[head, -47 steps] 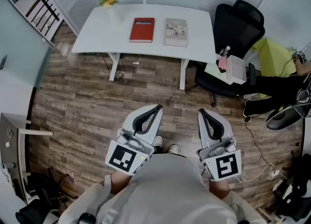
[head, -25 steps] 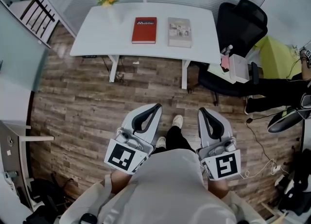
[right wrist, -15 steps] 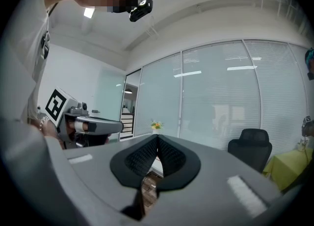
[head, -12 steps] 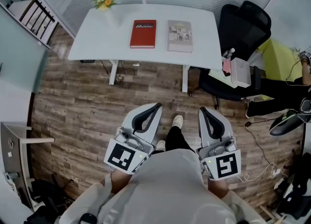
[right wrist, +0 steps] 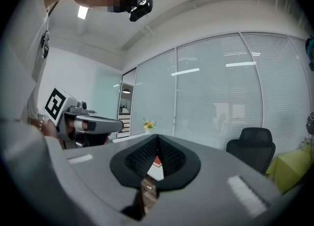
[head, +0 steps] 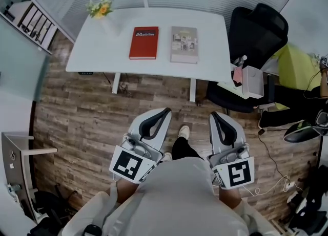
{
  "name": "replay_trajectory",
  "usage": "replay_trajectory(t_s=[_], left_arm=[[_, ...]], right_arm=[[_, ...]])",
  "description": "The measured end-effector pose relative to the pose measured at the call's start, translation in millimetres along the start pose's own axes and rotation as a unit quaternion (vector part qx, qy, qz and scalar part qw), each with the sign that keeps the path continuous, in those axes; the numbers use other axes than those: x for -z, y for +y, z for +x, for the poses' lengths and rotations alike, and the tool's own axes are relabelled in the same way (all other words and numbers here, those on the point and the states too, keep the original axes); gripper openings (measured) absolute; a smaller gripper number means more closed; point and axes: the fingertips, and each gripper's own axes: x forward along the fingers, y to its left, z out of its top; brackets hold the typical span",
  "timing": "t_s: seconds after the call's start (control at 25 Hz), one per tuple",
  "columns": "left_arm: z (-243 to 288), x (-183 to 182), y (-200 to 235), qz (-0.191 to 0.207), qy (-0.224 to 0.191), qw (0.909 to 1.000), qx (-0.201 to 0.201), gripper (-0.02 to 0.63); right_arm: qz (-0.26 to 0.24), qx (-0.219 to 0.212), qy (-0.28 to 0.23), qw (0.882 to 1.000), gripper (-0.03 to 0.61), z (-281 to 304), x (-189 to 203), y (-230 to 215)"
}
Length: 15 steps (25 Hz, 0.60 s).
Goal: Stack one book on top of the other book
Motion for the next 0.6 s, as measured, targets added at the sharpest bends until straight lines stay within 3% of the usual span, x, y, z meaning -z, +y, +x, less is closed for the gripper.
replay_trajectory(t_s=[0.6], left_arm=[[124.8,-2.4,14.6,0.004,0.009,0.9999,-0.010,0.005]], right_arm=[[0.010,-0.013,0.000,1.000,0.006,51.3,9.0,-114.1]])
